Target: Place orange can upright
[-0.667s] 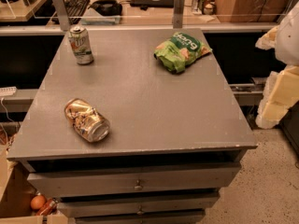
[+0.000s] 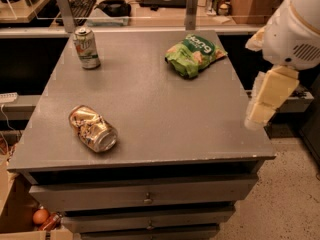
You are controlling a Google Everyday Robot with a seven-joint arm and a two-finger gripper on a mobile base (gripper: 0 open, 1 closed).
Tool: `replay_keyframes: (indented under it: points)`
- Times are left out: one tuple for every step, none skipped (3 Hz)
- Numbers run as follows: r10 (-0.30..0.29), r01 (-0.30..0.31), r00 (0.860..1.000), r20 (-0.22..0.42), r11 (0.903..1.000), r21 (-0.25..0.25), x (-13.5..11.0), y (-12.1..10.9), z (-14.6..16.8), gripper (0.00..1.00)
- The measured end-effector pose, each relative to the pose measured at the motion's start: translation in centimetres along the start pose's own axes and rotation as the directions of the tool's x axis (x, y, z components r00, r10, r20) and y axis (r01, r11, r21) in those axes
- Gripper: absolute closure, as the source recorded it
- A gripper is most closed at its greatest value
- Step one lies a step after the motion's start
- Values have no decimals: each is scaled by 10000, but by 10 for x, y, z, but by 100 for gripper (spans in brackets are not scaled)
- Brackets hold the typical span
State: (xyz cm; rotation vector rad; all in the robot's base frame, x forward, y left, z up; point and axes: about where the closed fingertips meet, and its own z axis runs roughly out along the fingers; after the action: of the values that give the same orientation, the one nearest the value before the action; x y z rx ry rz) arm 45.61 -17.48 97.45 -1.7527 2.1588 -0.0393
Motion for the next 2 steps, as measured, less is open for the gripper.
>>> replay_keyframes:
  points:
    - [-396, 432, 9970, 669, 9977, -521, -62, 2, 36, 0]
    - [-527, 669, 9900, 1308, 9921, -1059, -138, 8, 75, 0]
